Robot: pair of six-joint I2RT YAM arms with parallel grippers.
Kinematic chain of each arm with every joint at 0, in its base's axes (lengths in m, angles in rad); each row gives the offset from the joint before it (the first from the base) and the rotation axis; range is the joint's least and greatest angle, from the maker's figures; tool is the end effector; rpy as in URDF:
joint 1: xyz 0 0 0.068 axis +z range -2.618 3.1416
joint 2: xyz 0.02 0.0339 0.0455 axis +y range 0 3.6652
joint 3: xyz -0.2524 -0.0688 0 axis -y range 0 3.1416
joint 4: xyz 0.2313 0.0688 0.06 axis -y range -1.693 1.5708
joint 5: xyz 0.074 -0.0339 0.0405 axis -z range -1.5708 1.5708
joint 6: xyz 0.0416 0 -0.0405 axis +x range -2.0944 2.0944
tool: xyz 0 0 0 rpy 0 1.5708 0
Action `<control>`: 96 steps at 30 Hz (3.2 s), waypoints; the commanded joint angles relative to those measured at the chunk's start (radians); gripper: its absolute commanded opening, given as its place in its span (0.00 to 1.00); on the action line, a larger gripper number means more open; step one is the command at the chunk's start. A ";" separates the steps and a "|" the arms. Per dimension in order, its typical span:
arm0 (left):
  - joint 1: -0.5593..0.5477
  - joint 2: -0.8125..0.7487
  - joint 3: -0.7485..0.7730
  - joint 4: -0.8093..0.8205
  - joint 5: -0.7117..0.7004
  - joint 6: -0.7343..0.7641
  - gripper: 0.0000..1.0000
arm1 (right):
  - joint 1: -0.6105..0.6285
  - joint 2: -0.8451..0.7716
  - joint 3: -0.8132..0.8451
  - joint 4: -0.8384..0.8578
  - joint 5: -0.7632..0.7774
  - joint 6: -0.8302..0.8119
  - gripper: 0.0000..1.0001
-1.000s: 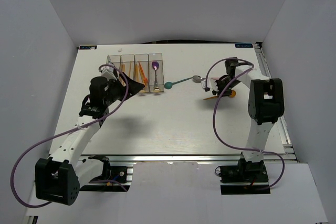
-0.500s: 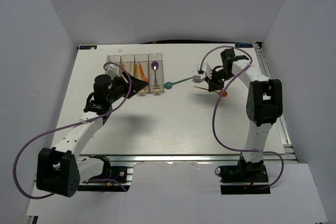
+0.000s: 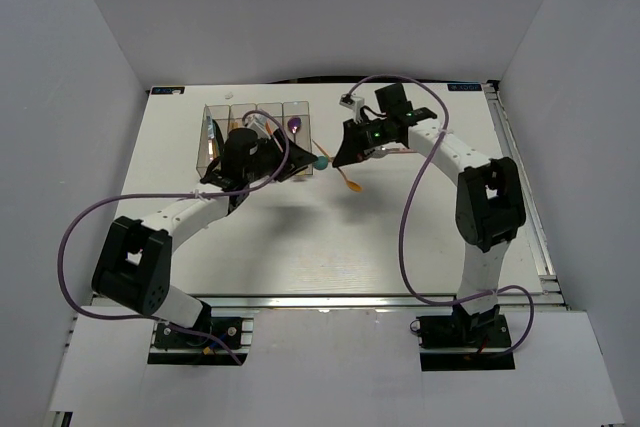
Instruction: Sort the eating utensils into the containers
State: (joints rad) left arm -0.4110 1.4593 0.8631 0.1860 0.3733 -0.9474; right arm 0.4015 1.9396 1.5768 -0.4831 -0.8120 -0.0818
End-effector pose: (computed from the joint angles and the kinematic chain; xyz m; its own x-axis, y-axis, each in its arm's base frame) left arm 0.2876 -0.1419 0.2391 -0.7644 -0.4915 -0.4173 0.0993 0.5497 -0.8295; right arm 0.3716 0.1906 0.2461 -0.6286 -0.3279 -0.7052 -0.7657 0.4199 0.4872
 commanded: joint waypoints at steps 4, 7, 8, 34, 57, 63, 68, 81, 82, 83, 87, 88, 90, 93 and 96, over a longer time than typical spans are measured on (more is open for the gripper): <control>-0.014 0.044 0.083 0.027 -0.053 -0.005 0.58 | 0.066 -0.048 -0.011 0.156 -0.032 0.247 0.00; -0.020 0.062 0.088 0.026 -0.053 -0.008 0.58 | 0.099 -0.059 -0.026 0.185 -0.036 0.260 0.00; -0.022 0.070 0.091 0.026 -0.054 -0.008 0.58 | 0.108 -0.064 -0.031 0.190 -0.036 0.266 0.00; 0.070 0.309 0.670 -0.500 -0.177 0.450 0.00 | -0.058 -0.117 -0.041 -0.052 -0.156 -0.208 0.89; 0.124 0.768 1.179 -0.723 -0.197 0.588 0.44 | -0.256 -0.050 0.047 -0.095 0.177 -0.981 0.89; 0.126 0.717 1.116 -0.721 -0.172 0.558 0.61 | -0.332 0.249 0.362 -0.392 0.195 -1.220 0.88; 0.124 0.601 1.044 -0.718 -0.177 0.558 0.65 | -0.334 0.341 0.406 -0.399 0.232 -1.306 0.88; 0.132 0.180 0.588 -0.559 -0.204 0.406 0.83 | -0.332 0.473 0.439 -0.406 0.286 -1.227 0.47; 0.135 0.149 0.553 -0.534 -0.209 0.360 0.94 | -0.332 0.473 0.431 -0.413 0.287 -1.225 0.38; 0.136 0.121 0.481 -0.481 -0.211 0.348 0.97 | -0.332 0.460 0.416 -0.411 0.293 -1.227 0.34; 0.150 0.003 0.321 -0.326 -0.156 0.277 0.98 | -0.332 0.386 0.260 -0.388 0.300 -1.233 0.19; 0.152 -0.028 0.294 -0.262 -0.139 0.236 0.98 | -0.334 0.363 0.234 -0.387 0.297 -1.231 0.15; 0.152 -0.042 0.228 -0.205 -0.084 0.185 0.97 | -0.337 0.286 0.134 -0.388 0.252 -1.225 0.10; 0.138 -0.034 0.176 -0.117 -0.024 0.119 0.90 | -0.331 0.130 -0.001 -0.370 0.165 -1.234 0.06; 0.077 0.004 0.163 -0.065 -0.028 0.081 0.83 | -0.302 0.003 -0.136 -0.357 0.097 -1.138 0.00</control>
State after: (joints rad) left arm -0.2817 1.4631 1.0355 -0.0067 0.2901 -0.7959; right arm 0.0734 2.0705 1.5024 -0.8154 -0.6037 -1.2938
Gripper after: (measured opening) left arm 0.846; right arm 0.175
